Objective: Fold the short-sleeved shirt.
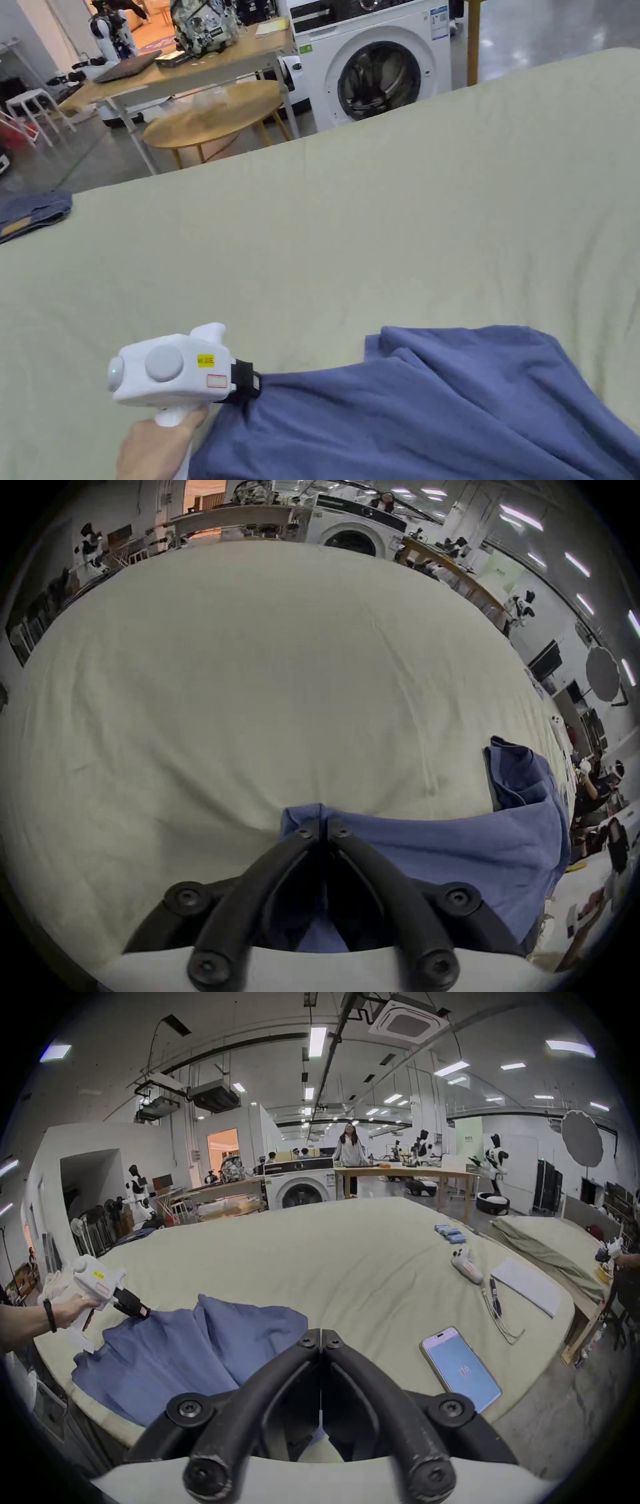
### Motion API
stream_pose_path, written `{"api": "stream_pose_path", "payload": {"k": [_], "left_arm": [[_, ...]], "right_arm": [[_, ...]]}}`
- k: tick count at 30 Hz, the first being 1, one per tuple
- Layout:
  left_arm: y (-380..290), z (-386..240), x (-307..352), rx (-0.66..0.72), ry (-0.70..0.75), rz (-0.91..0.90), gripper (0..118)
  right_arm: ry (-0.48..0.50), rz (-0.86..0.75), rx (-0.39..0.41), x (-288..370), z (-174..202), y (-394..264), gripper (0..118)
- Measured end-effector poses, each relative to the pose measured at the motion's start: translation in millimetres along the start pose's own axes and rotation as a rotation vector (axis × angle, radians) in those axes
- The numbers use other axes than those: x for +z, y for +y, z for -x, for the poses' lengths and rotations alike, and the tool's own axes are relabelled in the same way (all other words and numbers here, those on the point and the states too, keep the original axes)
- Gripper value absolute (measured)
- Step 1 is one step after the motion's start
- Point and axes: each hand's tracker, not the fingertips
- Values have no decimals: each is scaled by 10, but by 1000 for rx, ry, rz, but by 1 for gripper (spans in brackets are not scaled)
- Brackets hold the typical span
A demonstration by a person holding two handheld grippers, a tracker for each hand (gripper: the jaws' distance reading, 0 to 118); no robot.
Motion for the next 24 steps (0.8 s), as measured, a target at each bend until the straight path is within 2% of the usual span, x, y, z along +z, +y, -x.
{"api": "stream_pose_path", "payload": {"k": [2, 3, 4, 5, 9, 14, 16, 18, 22, 24], "left_arm": [[9, 14, 1, 12, -7, 8, 0], [20, 21, -7, 12, -6, 8, 0], [17, 19, -9, 16, -7, 9, 0], [13, 13, -10, 18, -7, 9, 0], [-17, -34, 12, 11, -1, 6, 0], [-30, -48, 6, -14, 12, 1, 0], [-47, -66, 13, -24, 16, 0, 0], [-57, -76, 19, -31, 20, -2, 0], [-73, -37, 22, -31, 15, -11, 0], [-62, 45, -25, -24, 9, -17, 0]], "right_arm": [[6, 77, -14, 9, -12, -40, 0], [-5, 123, -34, 3, -12, -75, 7], [-19, 161, -52, -3, -14, -118, 29], [-23, 189, -86, -8, -18, -179, 43], [-26, 287, -253, -107, -91, -374, 50], [12, 371, -484, -310, -211, -619, 50], [22, 403, -550, -385, -261, -684, 42], [29, 401, -557, -429, -293, -745, 27], [38, 423, -534, -553, -268, -804, 24], [44, 431, -538, -615, -279, -835, 14]]}}
